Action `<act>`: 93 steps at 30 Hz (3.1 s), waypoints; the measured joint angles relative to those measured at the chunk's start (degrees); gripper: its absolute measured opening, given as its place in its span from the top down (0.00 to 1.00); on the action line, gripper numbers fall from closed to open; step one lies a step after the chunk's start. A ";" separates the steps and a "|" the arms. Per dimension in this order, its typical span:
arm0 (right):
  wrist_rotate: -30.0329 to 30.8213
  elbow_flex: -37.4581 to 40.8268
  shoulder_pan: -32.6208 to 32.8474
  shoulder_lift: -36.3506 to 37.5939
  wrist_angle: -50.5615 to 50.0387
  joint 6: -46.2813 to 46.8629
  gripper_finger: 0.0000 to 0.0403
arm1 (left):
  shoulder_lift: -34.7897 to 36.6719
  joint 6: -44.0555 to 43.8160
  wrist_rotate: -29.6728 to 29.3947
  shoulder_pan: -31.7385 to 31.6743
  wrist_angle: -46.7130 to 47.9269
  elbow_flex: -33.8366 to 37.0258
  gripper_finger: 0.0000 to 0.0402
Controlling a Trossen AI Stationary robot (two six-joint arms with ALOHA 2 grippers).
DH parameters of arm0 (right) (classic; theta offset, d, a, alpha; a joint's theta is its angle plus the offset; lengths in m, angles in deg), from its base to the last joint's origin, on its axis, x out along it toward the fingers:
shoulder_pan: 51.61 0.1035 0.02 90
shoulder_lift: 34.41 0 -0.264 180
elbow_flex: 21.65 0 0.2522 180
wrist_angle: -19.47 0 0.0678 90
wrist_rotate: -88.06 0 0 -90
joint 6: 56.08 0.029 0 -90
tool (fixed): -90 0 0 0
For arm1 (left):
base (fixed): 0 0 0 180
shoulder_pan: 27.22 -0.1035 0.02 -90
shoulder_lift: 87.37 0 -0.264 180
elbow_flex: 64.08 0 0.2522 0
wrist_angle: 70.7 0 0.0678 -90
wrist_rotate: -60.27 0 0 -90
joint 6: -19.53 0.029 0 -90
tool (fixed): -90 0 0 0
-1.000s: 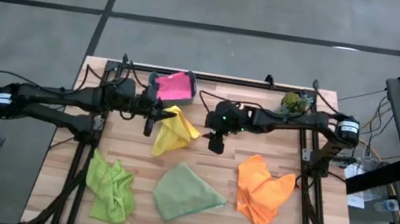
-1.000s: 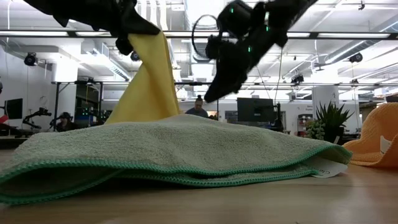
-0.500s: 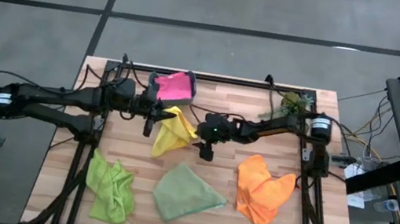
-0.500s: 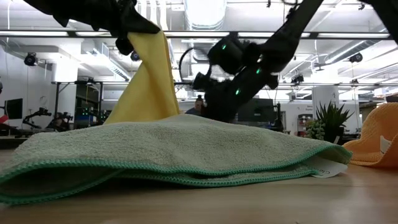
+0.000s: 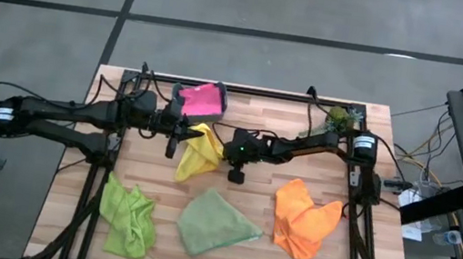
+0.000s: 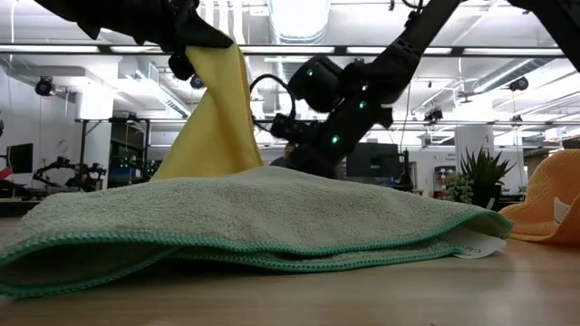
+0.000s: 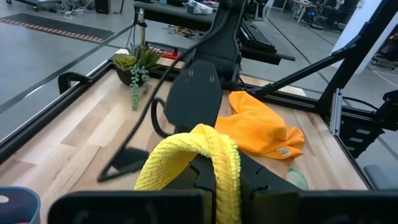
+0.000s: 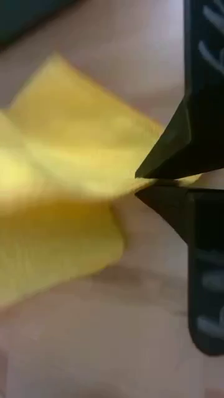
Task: Fold microfiber towels
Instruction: Fold the yellow microfiber towel
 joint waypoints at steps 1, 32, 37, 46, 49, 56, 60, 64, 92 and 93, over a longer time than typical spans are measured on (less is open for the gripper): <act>1.27 0.00 0.01 1.05 -1.58 -0.66 0.96 | 0.01 0.00 0.03 0.00 -0.01 0.00 1.00; 18.01 -18.09 -6.42 33.59 -44.22 -14.59 0.98 | -6.28 13.07 2.25 -4.54 38.19 -22.24 1.00; 18.53 -20.52 -8.80 33.12 -45.63 -16.28 0.98 | -9.38 23.79 -7.41 -5.86 47.77 -28.56 1.00; 18.43 -20.17 -8.80 33.23 -52.07 -12.60 0.98 | -10.67 31.50 -10.60 -5.53 53.48 -31.18 1.00; 13.44 -17.99 -7.32 33.30 -54.18 -8.40 0.98 | -10.64 30.06 -10.53 -4.48 55.98 -28.44 1.00; 7.46 -9.50 -0.50 33.24 -55.43 -0.71 0.98 | -10.87 23.93 -7.30 1.77 56.01 -21.81 1.00; 6.85 -5.27 3.45 32.86 -55.09 4.05 0.98 | -11.20 19.28 -6.59 6.58 52.54 -18.39 1.00; 5.75 -1.19 6.88 32.86 -53.23 8.48 0.98 | -11.75 13.76 -5.98 10.76 46.73 -14.53 1.00; -5.08 0.20 4.92 22.30 -45.04 7.38 0.98 | -19.09 -1.59 2.93 16.50 42.08 -7.02 1.00; -6.63 -0.07 4.81 21.80 -45.79 7.04 0.98 | -18.94 -1.58 4.05 16.63 41.96 -6.99 1.00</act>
